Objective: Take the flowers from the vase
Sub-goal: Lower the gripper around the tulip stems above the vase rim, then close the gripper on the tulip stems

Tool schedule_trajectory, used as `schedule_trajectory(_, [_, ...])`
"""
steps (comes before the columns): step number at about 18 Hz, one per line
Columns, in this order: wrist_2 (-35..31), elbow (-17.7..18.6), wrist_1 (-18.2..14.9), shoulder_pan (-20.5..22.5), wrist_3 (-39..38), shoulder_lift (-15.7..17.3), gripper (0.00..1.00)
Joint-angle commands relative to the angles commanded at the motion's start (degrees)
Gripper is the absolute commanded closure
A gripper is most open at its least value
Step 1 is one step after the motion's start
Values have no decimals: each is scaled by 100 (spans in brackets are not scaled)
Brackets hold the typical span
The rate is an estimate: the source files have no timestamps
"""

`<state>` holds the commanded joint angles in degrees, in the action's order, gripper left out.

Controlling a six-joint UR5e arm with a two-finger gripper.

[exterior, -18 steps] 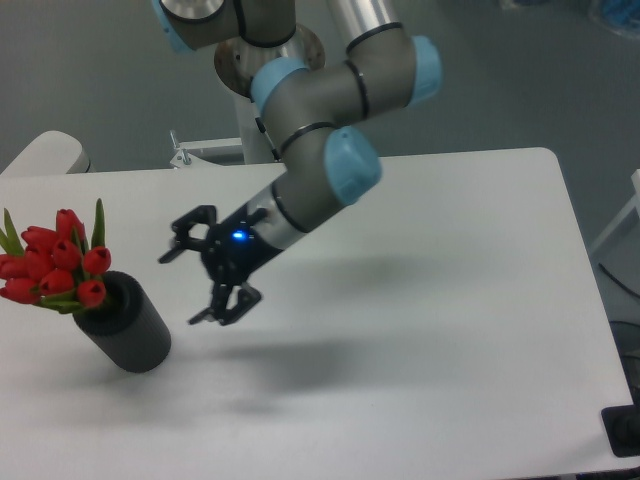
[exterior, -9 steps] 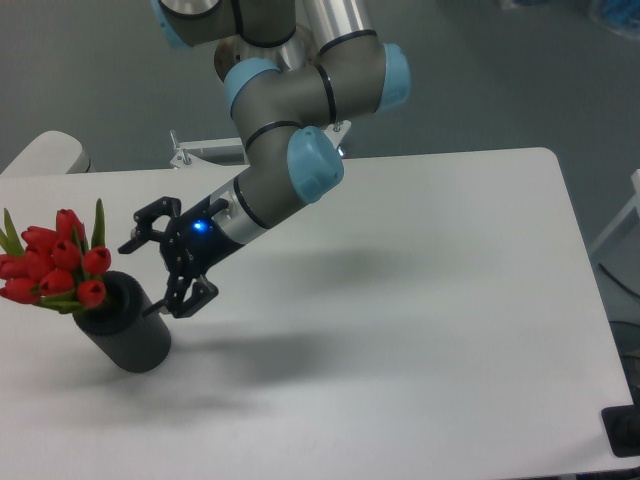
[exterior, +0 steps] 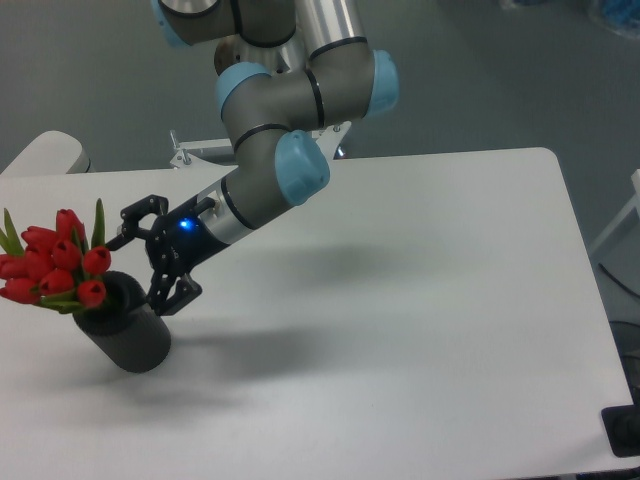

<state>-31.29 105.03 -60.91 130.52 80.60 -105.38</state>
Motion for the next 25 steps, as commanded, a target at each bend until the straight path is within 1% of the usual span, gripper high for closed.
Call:
schedule_trajectory(2, [9, 9, 114, -115, -9, -79, 0])
schedule_trajectory(5, [9, 17, 246, -229, -167, -106, 0])
schedule_trajectory(10, [131, 62, 378, -291, -290, -141, 0])
schedule_trajectory(11, [158, 61, 465, -291, -308, -158, 1])
schedule_trajectory(13, [219, 61, 667, -308, -412, -229, 17])
schedule_trajectory(15, [255, 35, 808, -317, -571, -229, 39])
schedule_trajectory(16, [255, 35, 861, -317, -589, -229, 47])
schedule_trajectory(17, [255, 35, 862, -317, -598, -229, 55])
schedule_trajectory(18, [255, 35, 870, -317, -598, -229, 66])
schedule_trajectory(19, [255, 0, 870, -308, -598, -220, 74])
schedule_trajectory(21, [246, -88, 870, -300, -589, -220, 89])
schedule_trajectory(24, [255, -184, 870, -273, -598, -211, 96])
schedule_trajectory(25, [255, -211, 870, -264, -598, -202, 97])
